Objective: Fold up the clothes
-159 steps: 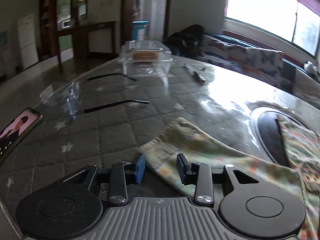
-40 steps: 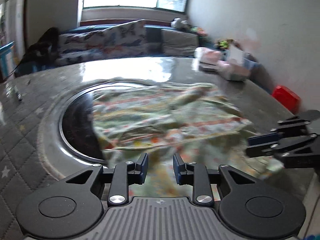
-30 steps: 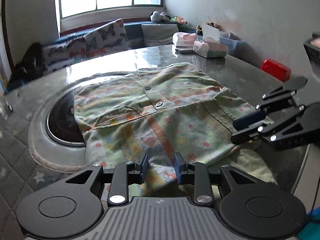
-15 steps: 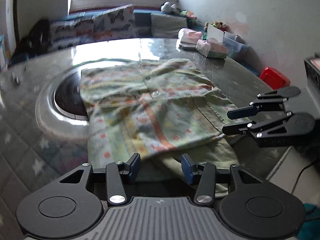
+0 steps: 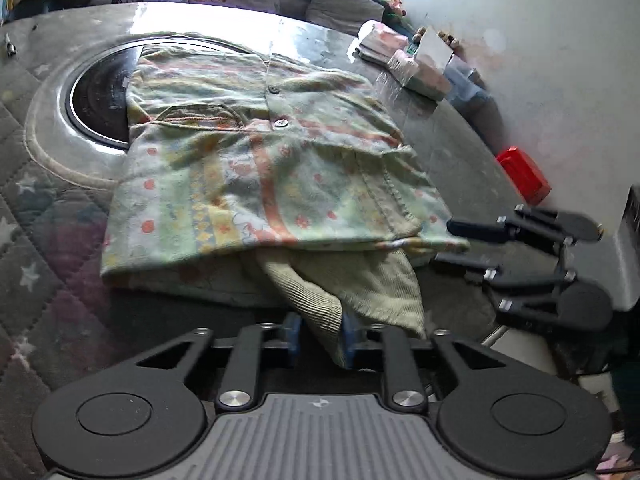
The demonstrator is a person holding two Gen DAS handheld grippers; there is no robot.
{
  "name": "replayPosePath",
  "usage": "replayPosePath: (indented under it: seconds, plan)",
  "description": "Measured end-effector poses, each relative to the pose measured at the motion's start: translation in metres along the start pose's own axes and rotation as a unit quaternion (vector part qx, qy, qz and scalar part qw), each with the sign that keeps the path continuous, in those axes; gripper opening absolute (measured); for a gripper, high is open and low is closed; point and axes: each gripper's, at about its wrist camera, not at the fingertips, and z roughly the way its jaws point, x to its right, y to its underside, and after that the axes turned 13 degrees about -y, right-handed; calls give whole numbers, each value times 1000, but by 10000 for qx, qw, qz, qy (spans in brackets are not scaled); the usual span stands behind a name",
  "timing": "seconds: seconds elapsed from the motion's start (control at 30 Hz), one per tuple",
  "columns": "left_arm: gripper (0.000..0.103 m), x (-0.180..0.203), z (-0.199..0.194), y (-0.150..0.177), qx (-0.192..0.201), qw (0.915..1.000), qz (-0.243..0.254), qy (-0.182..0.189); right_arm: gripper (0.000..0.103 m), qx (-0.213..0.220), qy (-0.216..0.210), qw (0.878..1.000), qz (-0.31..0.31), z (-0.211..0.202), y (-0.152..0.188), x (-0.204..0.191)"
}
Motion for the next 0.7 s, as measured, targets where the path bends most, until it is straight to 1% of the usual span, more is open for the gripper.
replayPosePath:
  seconds: [0.03,0.17,0.23,0.3,0.47,0.5,0.53,0.6,0.63,0.7]
  plan:
    - [14,0,-2,-3,49,10000,-23,28,50,-33,-25,10000,-54,1,1,-1]
    - [12,-2,-13,-21,295,9994,-97,125,53,-138,-151,9994,-265,4,5,-8]
    - [12,-3,-17,-32,410,9989,-115,185,58,-99,-186,9990,-397,6,4,-11]
    - [12,-3,-19,-43,504,9983,-142,247,59,-58,-220,9983,-530,8,2,-14]
    - [12,-6,-17,-62,520,9980,-192,314,58,79,-371,9965,-747,20,-10,-16]
    - [12,-7,-16,-64,505,9980,-198,314,57,102,-395,9960,-793,24,-12,-17]
    - [12,-7,-15,-66,502,9981,-192,310,53,106,-387,9960,-796,28,-15,-17]
    - [12,-9,-14,-67,495,9981,-173,312,39,185,-489,9969,-585,29,-22,-12]
    - [13,-10,-14,-67,493,9982,-140,320,24,225,-541,9971,-477,30,-25,-9]
    - [14,-13,-16,-64,528,9981,-70,314,19,305,-645,9971,-260,32,-31,-3]
